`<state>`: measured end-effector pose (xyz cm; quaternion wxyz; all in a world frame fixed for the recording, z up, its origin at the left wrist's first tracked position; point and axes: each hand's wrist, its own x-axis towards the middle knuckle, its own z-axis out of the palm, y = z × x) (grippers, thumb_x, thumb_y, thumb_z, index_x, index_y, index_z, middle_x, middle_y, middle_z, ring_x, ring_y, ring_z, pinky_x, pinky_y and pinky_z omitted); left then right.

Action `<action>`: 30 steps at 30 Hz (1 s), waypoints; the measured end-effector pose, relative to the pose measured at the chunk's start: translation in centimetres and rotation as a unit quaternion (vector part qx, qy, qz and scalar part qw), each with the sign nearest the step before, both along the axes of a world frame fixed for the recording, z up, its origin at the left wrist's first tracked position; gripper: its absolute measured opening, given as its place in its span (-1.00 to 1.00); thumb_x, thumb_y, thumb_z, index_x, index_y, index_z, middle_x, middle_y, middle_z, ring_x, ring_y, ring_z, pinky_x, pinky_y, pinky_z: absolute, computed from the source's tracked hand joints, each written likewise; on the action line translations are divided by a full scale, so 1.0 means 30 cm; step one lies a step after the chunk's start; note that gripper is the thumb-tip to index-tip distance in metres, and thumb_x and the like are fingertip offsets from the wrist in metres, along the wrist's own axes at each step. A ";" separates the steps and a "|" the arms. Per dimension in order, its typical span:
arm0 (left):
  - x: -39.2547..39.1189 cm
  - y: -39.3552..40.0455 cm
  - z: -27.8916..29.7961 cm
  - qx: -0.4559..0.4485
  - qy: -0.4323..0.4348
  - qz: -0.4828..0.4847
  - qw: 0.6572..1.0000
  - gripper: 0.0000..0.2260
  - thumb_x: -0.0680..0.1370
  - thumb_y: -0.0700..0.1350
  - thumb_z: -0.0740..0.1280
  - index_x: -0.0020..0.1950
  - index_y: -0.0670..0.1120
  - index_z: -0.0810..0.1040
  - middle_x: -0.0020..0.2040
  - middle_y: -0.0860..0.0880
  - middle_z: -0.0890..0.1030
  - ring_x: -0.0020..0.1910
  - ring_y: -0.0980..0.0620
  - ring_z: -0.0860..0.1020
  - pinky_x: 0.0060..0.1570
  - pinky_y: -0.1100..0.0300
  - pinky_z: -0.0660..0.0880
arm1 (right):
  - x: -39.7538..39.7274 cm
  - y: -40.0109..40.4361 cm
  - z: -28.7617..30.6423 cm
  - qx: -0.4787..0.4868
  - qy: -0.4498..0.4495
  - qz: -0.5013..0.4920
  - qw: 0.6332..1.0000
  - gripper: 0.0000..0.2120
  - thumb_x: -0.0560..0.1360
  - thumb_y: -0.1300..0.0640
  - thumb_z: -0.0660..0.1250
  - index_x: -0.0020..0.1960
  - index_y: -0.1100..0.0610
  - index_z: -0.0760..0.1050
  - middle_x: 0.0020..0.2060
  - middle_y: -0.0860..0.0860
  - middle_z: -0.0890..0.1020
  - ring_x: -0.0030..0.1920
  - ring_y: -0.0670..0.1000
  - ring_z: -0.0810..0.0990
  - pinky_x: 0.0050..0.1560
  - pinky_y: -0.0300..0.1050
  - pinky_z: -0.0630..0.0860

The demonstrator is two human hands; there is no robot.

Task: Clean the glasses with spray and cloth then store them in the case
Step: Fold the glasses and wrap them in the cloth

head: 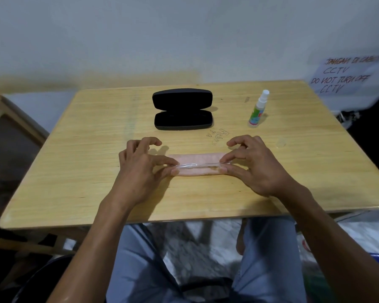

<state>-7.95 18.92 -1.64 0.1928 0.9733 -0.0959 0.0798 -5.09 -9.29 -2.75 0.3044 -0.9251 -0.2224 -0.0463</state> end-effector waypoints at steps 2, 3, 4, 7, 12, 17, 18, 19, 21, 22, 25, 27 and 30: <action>-0.001 0.002 -0.008 0.005 -0.017 -0.005 1.000 -0.76 0.44 0.22 0.35 0.02 0.23 0.70 0.35 0.05 0.43 0.29 -0.12 0.30 0.19 0.00 0.22 | -0.001 -0.001 -0.006 0.003 -0.013 0.012 1.000 -0.52 0.39 -0.34 0.24 0.01 -0.02 0.69 0.16 -0.12 0.51 0.11 -0.07 0.38 0.12 0.07 0.49; -0.002 0.002 -0.012 0.004 -0.024 -0.007 1.000 -0.78 0.44 0.21 0.35 0.01 0.22 0.70 0.34 0.05 0.44 0.29 -0.13 0.31 0.19 0.00 0.22 | -0.002 -0.001 -0.008 0.008 -0.021 0.019 1.000 -0.56 0.41 -0.31 0.27 -0.01 -0.01 0.70 0.14 -0.14 0.50 0.11 -0.05 0.39 0.10 0.08 0.50; -0.003 0.002 -0.015 0.002 -0.030 -0.009 1.000 -0.78 0.45 0.20 0.35 0.01 0.20 0.71 0.34 0.05 0.45 0.28 -0.13 0.31 0.18 0.01 0.22 | -0.003 0.000 -0.009 0.013 -0.030 0.026 0.999 -0.60 0.42 -0.26 0.30 -0.02 0.01 0.70 0.12 -0.14 0.50 0.10 -0.03 0.40 0.08 0.09 0.51; -0.004 0.001 -0.019 -0.002 -0.048 -0.014 0.999 -0.80 0.45 0.16 0.37 -0.02 0.17 0.72 0.32 0.05 0.47 0.26 -0.14 0.34 0.16 0.02 0.22 | 0.000 0.000 -0.013 0.012 -0.054 0.035 0.998 -0.78 0.44 -0.08 0.45 -0.04 0.05 0.70 0.11 -0.06 0.55 0.07 0.03 0.44 0.03 0.15 0.52; -0.001 0.005 -0.020 0.017 -0.081 -0.012 0.996 -0.80 0.46 0.15 0.38 -0.05 0.14 0.74 0.32 0.05 0.49 0.26 -0.17 0.35 0.16 -0.07 0.26 | 0.008 0.002 -0.008 0.003 -0.068 0.038 0.997 -0.69 0.44 -0.15 0.36 -0.04 0.05 0.70 0.11 -0.06 0.57 0.10 0.00 0.43 0.03 0.17 0.51; 0.040 0.027 0.007 0.016 -0.115 0.004 0.993 -0.80 0.45 0.15 0.37 -0.06 0.13 0.74 0.32 0.02 0.50 0.26 -0.20 0.36 0.15 -0.10 0.23 | 0.056 0.021 0.008 -0.004 -0.121 0.037 0.992 -0.74 0.46 -0.09 0.40 -0.01 0.05 0.70 0.08 0.00 0.60 0.08 0.03 0.47 0.00 0.19 0.51; 0.058 0.033 0.015 0.017 -0.125 0.009 0.992 -0.83 0.45 0.12 0.40 -0.05 0.13 0.74 0.32 0.02 0.50 0.26 -0.20 0.36 0.14 -0.10 0.23 | 0.073 0.030 0.013 -0.006 -0.137 0.030 0.990 -0.77 0.46 -0.06 0.42 -0.01 0.06 0.70 0.07 0.01 0.60 0.07 0.06 0.48 -0.01 0.18 0.52; 0.079 0.039 0.023 0.020 -0.136 0.013 0.990 -0.84 0.45 0.10 0.42 -0.06 0.12 0.74 0.31 0.02 0.51 0.25 -0.20 0.36 0.14 -0.10 0.22 | 0.092 0.040 0.020 -0.007 -0.152 0.021 0.988 -0.81 0.46 -0.02 0.45 -0.01 0.06 0.70 0.06 0.01 0.60 0.07 0.07 0.49 -0.02 0.17 0.52; 0.127 0.052 0.037 0.022 -0.158 0.020 0.987 -0.85 0.46 0.10 0.42 -0.06 0.12 0.74 0.30 0.01 0.52 0.24 -0.20 0.36 0.13 -0.10 0.22 | 0.139 0.062 0.034 0.002 -0.177 0.002 0.984 -0.85 0.44 0.05 0.51 -0.02 0.06 0.70 0.04 0.01 0.60 0.06 0.07 0.48 -0.06 0.14 0.52; 0.153 0.059 0.042 0.021 -0.166 0.022 0.986 -0.84 0.47 0.11 0.41 -0.07 0.12 0.74 0.29 0.01 0.52 0.24 -0.19 0.36 0.12 -0.10 0.22 | 0.167 0.073 0.039 0.008 -0.186 -0.005 0.983 -0.87 0.44 0.06 0.52 -0.03 0.06 0.70 0.02 0.00 0.60 0.05 0.07 0.48 -0.07 0.12 0.52; 0.238 0.080 0.043 0.015 -0.176 0.027 0.984 -0.82 0.48 0.13 0.38 -0.07 0.11 0.74 0.27 0.01 0.53 0.22 -0.18 0.37 0.12 -0.12 0.23 | 0.256 0.103 0.042 0.014 -0.201 -0.017 0.979 -0.87 0.44 0.03 0.51 -0.05 0.05 0.70 0.00 -0.02 0.59 0.04 0.06 0.48 -0.09 0.15 0.51; 0.293 0.093 0.029 0.020 -0.173 0.027 0.984 -0.79 0.49 0.15 0.35 -0.07 0.10 0.74 0.24 0.01 0.53 0.21 -0.18 0.38 0.12 -0.12 0.24 | 0.307 0.119 0.034 0.013 -0.191 -0.023 0.981 -0.86 0.45 0.03 0.51 -0.04 0.05 0.70 0.00 -0.02 0.59 0.05 0.05 0.48 -0.07 0.18 0.51; 0.354 0.105 -0.001 0.030 -0.169 0.027 0.985 -0.78 0.50 0.14 0.35 -0.07 0.09 0.74 0.22 0.00 0.53 0.19 -0.17 0.38 0.11 -0.11 0.24 | 0.355 0.136 0.020 0.007 -0.183 -0.026 0.983 -0.86 0.46 0.03 0.50 -0.04 0.07 0.69 0.00 -0.01 0.58 0.05 0.06 0.48 -0.06 0.17 0.52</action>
